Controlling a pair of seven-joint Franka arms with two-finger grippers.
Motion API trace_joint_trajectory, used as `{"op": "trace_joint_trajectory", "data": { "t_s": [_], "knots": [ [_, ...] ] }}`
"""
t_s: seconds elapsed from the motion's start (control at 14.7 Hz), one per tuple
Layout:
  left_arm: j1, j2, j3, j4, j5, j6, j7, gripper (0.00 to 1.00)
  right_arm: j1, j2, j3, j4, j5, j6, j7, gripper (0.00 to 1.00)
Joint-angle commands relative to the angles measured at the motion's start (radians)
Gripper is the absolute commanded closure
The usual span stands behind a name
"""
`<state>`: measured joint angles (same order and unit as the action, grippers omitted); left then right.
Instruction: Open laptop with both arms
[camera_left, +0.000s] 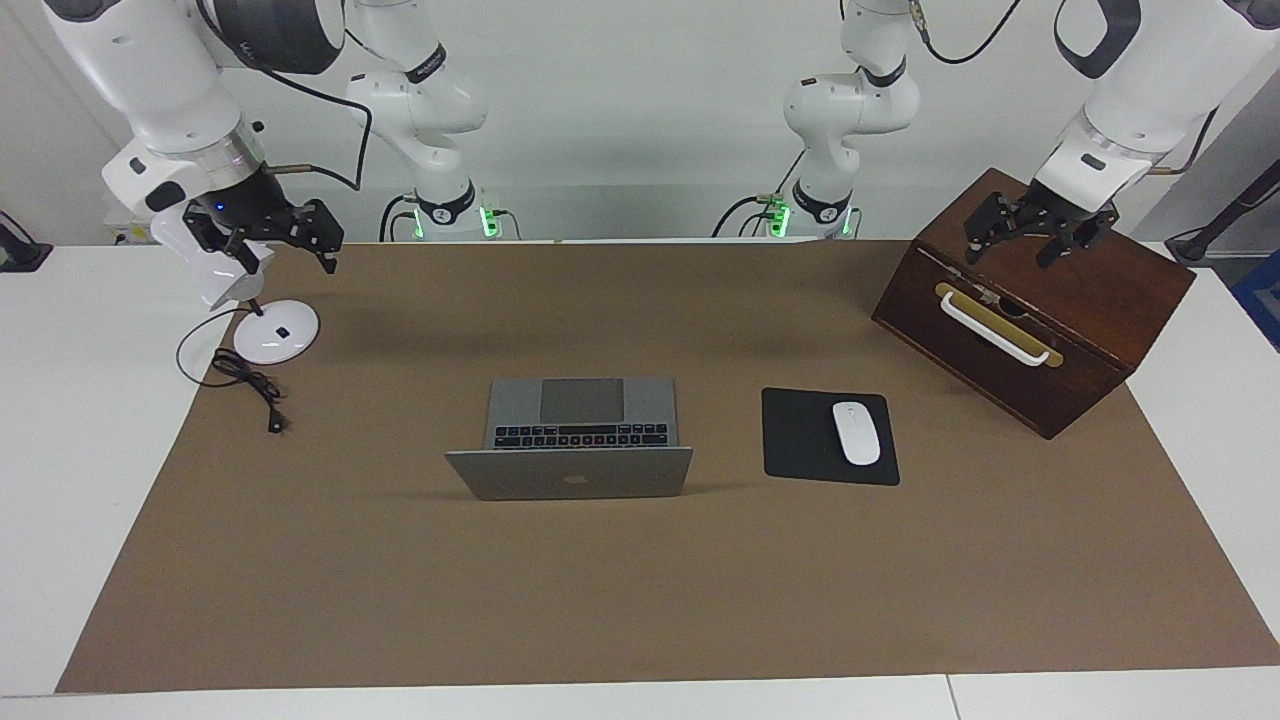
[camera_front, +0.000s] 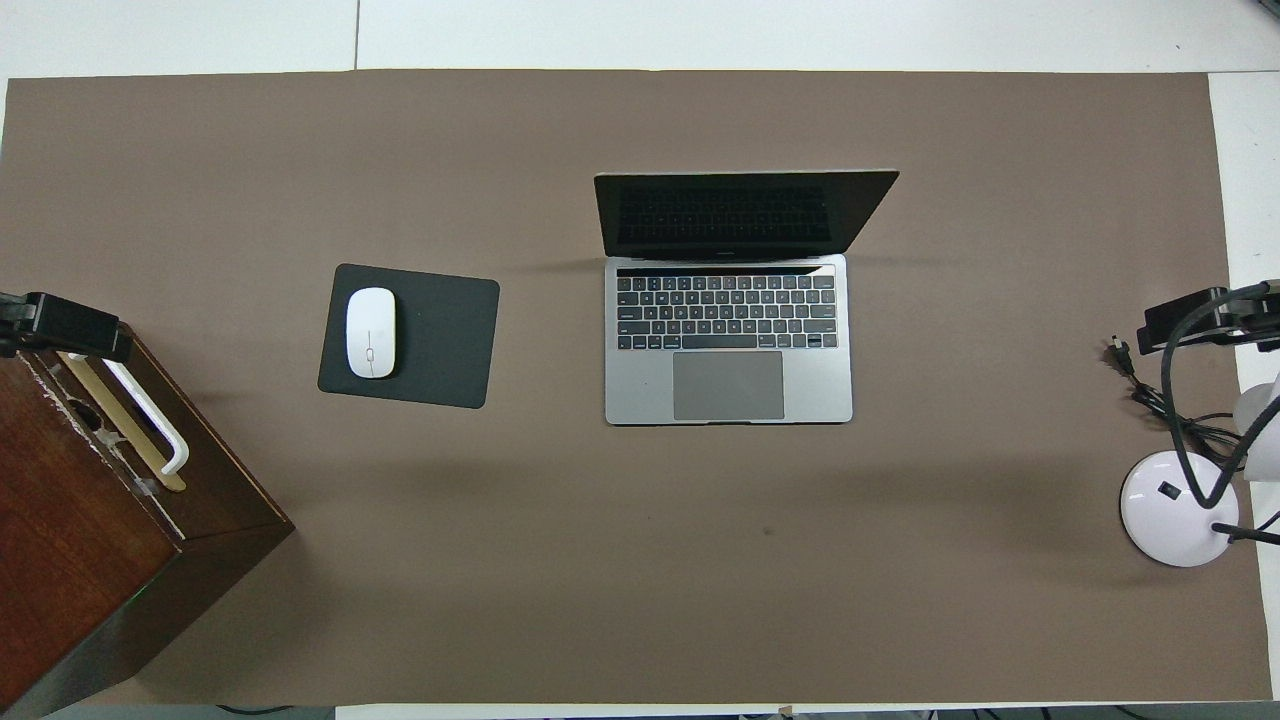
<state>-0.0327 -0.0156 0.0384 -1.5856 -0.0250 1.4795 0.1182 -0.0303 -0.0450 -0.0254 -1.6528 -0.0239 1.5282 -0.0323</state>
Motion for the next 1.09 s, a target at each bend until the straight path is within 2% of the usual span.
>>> {"op": "trace_joint_trajectory", "data": {
  "t_s": [0.0, 1.02],
  "knots": [
    [-0.001, -0.015, 0.0, -0.013, 0.003, 0.001, -0.035, 0.0, 0.003, 0.01, -0.004, 0.033, 0.009, -0.03, 0.025, 0.0],
    [0.011, -0.02, 0.0, -0.025, 0.003, 0.005, -0.032, 0.0, 0.009, -0.019, 0.001, 0.03, 0.009, -0.01, 0.029, 0.0]
  ]
}}
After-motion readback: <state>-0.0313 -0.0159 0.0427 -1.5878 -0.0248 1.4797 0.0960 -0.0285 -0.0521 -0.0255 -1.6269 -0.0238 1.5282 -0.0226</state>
